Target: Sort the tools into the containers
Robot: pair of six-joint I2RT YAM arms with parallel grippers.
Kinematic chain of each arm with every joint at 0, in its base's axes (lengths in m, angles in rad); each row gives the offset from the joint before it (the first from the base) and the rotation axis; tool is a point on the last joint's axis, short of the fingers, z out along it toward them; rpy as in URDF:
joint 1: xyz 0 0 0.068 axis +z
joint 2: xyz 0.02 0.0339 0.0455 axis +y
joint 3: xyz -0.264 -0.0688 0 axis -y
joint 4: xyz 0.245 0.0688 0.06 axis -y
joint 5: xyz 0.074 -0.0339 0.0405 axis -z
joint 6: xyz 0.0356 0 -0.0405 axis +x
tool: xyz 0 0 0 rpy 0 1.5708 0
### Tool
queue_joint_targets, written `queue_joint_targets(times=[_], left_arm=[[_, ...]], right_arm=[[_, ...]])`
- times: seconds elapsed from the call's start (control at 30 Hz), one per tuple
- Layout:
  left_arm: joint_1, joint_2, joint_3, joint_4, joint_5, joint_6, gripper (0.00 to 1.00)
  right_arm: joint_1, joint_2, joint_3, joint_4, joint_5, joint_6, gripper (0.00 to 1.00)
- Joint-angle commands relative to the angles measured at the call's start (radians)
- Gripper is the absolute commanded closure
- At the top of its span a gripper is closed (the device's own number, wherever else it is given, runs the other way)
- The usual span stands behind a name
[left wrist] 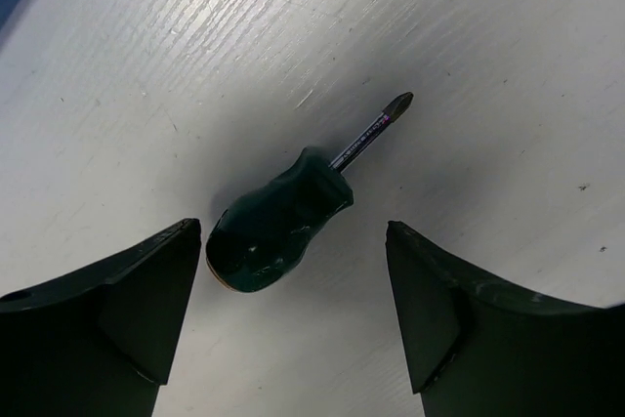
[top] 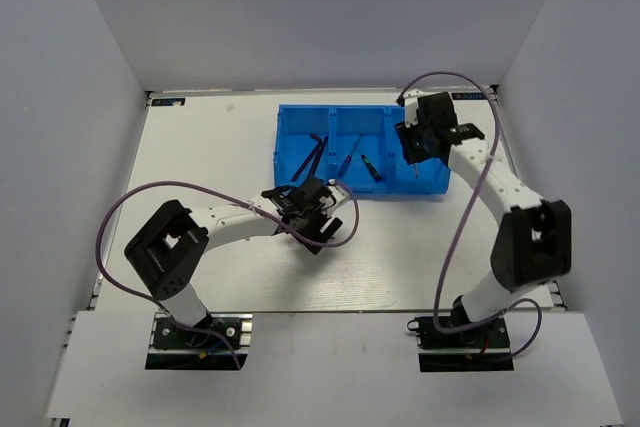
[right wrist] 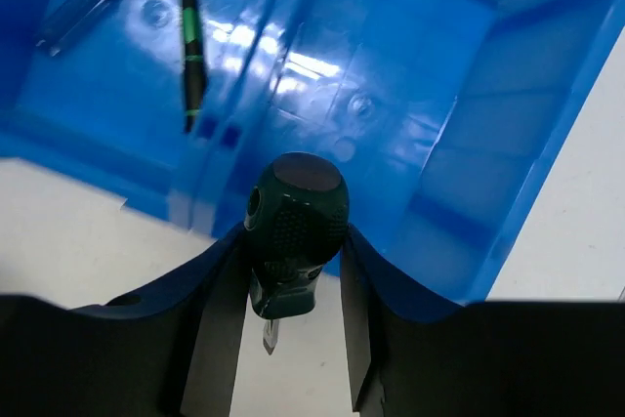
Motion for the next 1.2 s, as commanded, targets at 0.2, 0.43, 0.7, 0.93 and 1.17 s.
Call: queue_joint_targets(times=[0.2,0.43,0.7,0.93,1.17], left_arm=[[0.006,0.012,0.071,-0.058,0.006,0.12,0.12],[0.006,0.064,0.085,-0.068,-0.004,0.153,0.13],[-0.003,0.125,0.128,-0.078,-0.023,0.188,0.75],[-0.036,0.091,0.399,-0.125,0.188,0.134,1.0],[-0.014,0.218,0.7,0.031,0.303,-0.01,1.0]], right_arm=[[-0.104,0.259,0.327,-0.16,-0.145,0.024,0.21],[-0.15,0.132,0.26,-0.128,-0.312,0.071,0.19],[-0.213,-0.051,0.068,-0.125,-0.403,0.12,0.2],[-0.299,-0.246,-0.111,-0.082,-0.36,0.042,1.0],[-0.411,-0.329,-0.269,-0.054,-0.196,0.128,1.0]])
